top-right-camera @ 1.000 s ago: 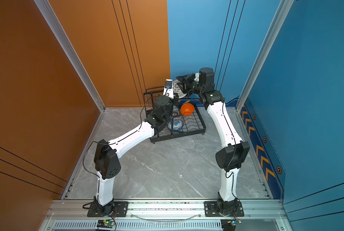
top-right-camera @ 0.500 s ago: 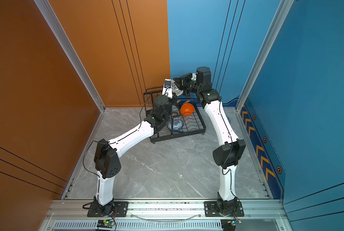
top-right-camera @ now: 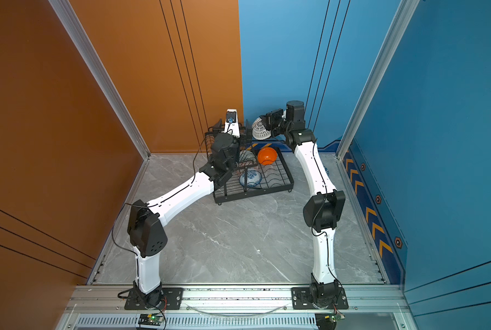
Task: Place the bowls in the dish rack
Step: 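Carry the white lattice bowl over the rack with right gripper while left gripper withdraws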
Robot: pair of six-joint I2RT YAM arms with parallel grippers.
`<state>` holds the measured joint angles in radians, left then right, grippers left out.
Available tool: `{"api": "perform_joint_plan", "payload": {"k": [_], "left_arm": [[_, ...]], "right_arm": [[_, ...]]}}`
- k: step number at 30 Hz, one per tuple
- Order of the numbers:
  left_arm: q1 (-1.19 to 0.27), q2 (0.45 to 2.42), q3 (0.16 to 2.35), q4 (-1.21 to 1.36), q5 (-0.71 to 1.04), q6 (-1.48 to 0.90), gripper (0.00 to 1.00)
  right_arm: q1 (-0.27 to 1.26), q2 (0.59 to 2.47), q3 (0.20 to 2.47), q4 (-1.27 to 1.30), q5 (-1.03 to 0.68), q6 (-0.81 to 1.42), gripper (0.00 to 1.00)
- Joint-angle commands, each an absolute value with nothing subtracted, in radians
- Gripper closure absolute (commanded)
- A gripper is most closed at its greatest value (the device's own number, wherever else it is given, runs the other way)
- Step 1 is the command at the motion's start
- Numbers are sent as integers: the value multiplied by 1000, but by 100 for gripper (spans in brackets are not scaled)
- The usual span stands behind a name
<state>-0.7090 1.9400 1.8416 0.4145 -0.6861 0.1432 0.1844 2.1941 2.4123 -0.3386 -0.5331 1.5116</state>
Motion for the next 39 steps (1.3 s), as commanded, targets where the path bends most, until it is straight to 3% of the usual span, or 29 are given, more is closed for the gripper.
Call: {"api": "perform_joint_plan", "payload": {"k": [1, 5, 11, 17, 23, 39], "left_arm": [[-701, 1881, 1852, 312, -629, 90, 2], [-687, 1870, 1924, 103, -525, -4, 2], [-674, 1879, 2040, -147, -359, -113, 2], [-635, 1917, 2121, -309, -162, -275, 2], [-633, 1932, 2144, -344, -103, -282, 2], [-624, 1988, 2227, -405, -18, -293, 2]], "right_arm": [[159, 2186, 2457, -218, -573, 1463, 100], [134, 2180, 2387, -106, -603, 1419, 100], [98, 2131, 2069, 273, -613, 1521, 100], [78, 2081, 1847, 367, -602, 1471, 100], [56, 2048, 1675, 478, -602, 1456, 100], [64, 2138, 1558, 666, -616, 1468, 100]]}}
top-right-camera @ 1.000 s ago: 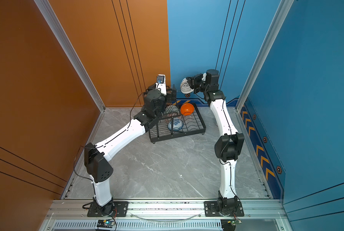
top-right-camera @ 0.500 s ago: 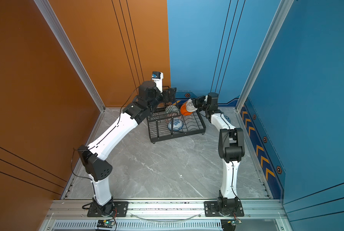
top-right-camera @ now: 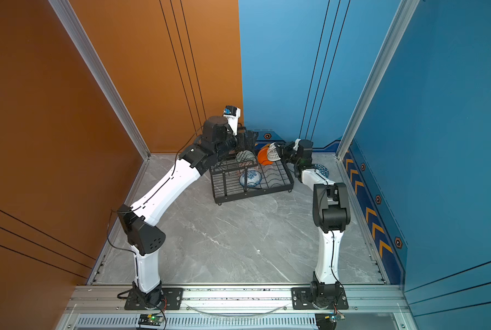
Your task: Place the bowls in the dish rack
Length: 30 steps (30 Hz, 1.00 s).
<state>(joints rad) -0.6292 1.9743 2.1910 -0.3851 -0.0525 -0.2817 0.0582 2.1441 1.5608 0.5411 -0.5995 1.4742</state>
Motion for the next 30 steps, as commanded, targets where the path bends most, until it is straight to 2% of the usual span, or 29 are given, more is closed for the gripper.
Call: {"api": "perform_joint_plan", "payload": {"k": [1, 30], "left_arm": [[-624, 1991, 2230, -406, -17, -293, 2], [-615, 2021, 2252, -463, -41, -306, 2]], "right_arm": [[67, 2143, 1559, 672, -619, 1471, 100], [113, 2243, 1569, 650, -640, 1477, 100]]}}
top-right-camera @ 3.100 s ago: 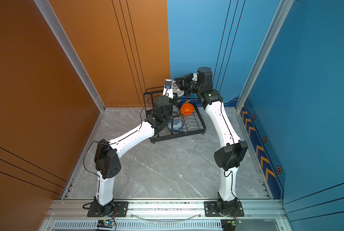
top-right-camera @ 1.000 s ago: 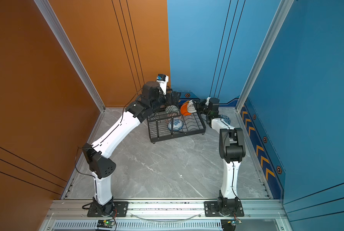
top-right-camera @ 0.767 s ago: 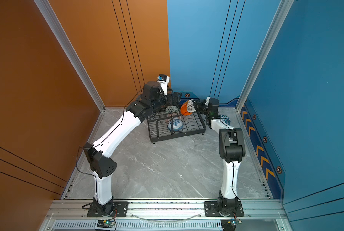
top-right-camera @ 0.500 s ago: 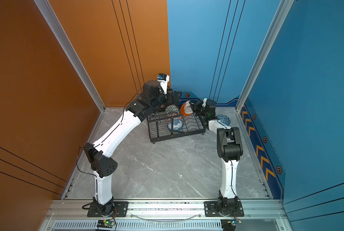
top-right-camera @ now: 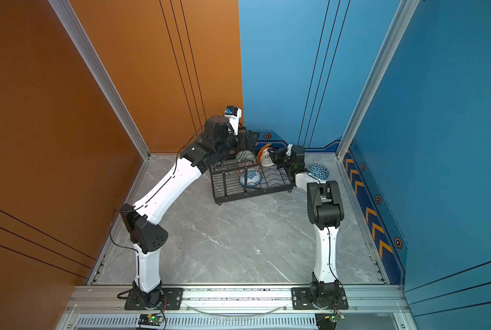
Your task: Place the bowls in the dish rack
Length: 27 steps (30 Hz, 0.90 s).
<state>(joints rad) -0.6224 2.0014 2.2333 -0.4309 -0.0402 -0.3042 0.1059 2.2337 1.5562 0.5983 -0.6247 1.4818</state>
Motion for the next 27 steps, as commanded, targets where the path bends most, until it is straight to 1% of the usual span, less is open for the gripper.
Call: {"api": "perform_joint_plan", "payload": {"k": [1, 16, 27], "left_arm": [[-615, 2021, 2252, -466, -41, -306, 2], [-607, 2001, 2238, -487, -34, -298, 2], [-606, 1998, 2237, -491, -32, -298, 2]], "right_arm": [[113, 2246, 1568, 653, -640, 1477, 100], [121, 2305, 1549, 800, -601, 1540, 100], [121, 2327, 1523, 831, -592, 1530, 100]]}}
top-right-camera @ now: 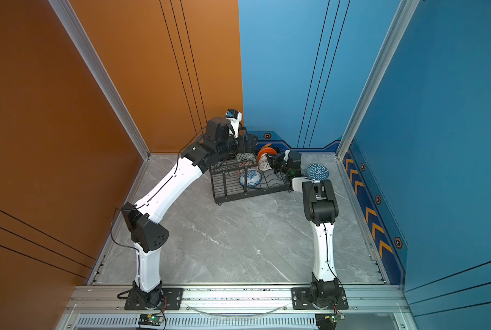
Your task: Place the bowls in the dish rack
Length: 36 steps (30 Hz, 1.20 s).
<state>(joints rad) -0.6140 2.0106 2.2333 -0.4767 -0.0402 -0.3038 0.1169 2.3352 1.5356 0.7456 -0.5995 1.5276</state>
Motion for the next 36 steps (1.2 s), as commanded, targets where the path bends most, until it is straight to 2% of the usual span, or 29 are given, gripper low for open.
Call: {"api": "perform_joint_plan", "payload": {"k": [1, 23, 36], "left_arm": [[-606, 1997, 2235, -491, -32, -297, 2], [-606, 2010, 2242, -491, -37, -304, 2], [-606, 1996, 2222, -491, -38, -302, 2]], "right_arm": [[123, 2328, 1519, 839, -591, 1532, 100], [143, 2256, 1445, 676, -523, 1498, 99], [149, 2247, 1595, 233, -497, 1321, 93]]}}
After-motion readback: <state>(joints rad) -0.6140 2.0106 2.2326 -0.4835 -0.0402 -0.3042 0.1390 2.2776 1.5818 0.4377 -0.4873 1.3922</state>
